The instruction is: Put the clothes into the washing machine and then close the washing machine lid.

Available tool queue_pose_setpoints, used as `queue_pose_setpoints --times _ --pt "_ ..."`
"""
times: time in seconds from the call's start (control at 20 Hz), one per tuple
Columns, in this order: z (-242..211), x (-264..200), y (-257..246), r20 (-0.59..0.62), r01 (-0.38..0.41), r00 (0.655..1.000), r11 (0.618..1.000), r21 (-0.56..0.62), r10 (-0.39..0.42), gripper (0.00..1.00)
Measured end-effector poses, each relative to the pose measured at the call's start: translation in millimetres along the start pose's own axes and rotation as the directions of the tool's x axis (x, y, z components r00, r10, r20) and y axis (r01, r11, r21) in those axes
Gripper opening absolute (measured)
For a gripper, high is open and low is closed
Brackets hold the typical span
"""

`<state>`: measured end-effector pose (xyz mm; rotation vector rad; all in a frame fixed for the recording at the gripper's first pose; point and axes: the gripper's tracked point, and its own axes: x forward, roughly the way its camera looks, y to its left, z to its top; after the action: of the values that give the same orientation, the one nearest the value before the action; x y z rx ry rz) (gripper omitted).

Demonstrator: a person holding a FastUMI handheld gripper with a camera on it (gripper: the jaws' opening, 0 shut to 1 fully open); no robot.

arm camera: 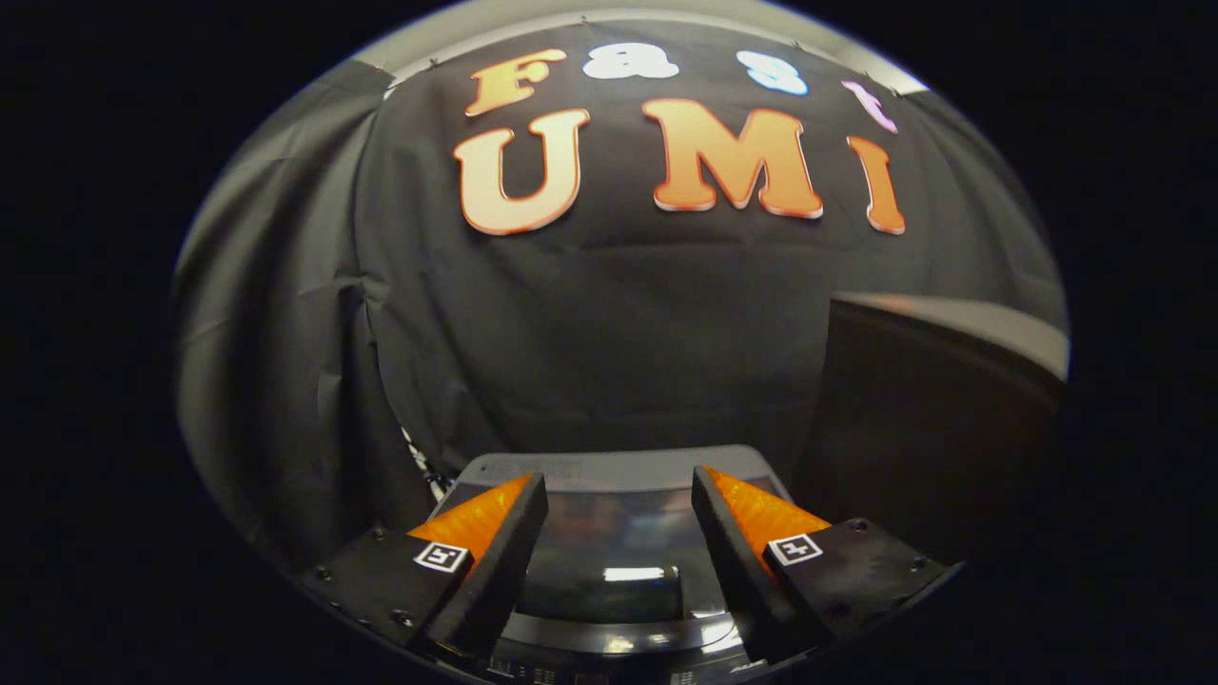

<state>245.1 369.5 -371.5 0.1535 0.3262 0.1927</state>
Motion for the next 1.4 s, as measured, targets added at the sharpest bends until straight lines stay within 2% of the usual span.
queue_pose_setpoints --times 0.25,0.4,0.6,0.9,1.15,1.4 --pt "-37.9 -0.2 -7.0 -0.106 0.003 0.994 1.0 0.002 -0.002 0.99" --pt "-28.2 -0.3 -5.2 -0.101 -0.007 0.995 1.0 -0.011 0.006 0.99" --pt "35.0 -17.4 -3.9 -0.03 -0.028 0.999 0.999 -0.037 0.027 0.98" --pt "196.8 -90.5 -18.3 0.159 -0.032 0.986 0.991 -0.126 0.052 0.98" --pt "290.8 -164.1 -72.2 0.269 0.014 0.962 0.985 -0.173 0.033 0.98" --pt "331.0 -238.1 -157.0 0.304 0.037 0.953 0.991 -0.131 0.005 0.98"
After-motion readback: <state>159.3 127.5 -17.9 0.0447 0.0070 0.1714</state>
